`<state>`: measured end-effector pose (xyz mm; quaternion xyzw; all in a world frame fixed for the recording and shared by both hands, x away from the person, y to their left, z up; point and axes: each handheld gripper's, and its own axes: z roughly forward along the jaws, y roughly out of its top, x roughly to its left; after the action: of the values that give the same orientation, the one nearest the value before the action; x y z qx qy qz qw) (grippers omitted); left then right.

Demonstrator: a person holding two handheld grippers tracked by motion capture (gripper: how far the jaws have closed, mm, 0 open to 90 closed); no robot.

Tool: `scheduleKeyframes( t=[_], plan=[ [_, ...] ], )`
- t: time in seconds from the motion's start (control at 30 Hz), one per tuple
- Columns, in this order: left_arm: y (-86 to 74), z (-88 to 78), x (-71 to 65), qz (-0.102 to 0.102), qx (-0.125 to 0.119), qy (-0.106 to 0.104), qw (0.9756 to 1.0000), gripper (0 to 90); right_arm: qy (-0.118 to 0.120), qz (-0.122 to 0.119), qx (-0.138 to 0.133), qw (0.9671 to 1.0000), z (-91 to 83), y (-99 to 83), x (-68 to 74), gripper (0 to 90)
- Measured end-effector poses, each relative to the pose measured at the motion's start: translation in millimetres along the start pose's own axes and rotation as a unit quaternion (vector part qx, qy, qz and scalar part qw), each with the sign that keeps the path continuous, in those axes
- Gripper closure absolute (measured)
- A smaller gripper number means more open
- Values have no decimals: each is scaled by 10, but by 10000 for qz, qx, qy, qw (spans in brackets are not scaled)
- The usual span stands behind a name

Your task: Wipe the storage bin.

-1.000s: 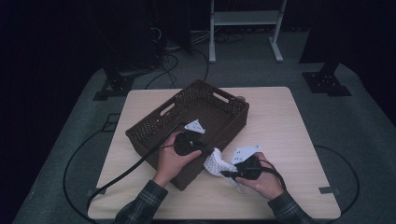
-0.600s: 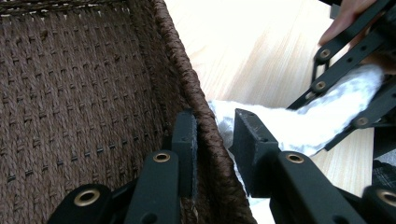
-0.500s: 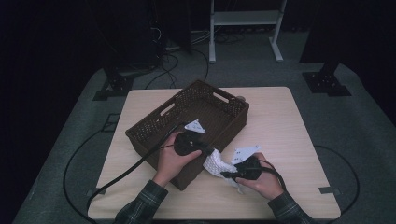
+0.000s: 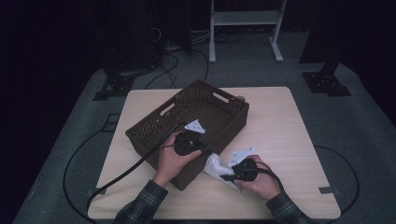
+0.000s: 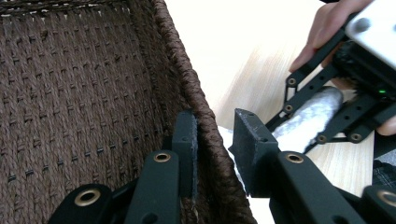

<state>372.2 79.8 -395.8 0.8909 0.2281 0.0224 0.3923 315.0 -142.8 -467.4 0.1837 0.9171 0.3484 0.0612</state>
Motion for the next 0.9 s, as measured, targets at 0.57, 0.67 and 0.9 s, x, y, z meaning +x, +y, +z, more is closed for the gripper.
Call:
scheduleKeyframes(
  t=[0.57, 0.67, 0.9],
  plan=[
    [0, -4, -3, -25, 28, 4, 10000, 701, 260, -436, -724, 9961, -281, 234, 258, 756],
    [-1, -1, -5, -43, 10, 5, 10000, 701, 266, -467, -824, 9951, -337, 269, 293, 756],
    [0, -4, -3, -24, 30, 8, 10000, 701, 201, -400, -718, 9964, -267, 226, 240, 757]
  ],
)
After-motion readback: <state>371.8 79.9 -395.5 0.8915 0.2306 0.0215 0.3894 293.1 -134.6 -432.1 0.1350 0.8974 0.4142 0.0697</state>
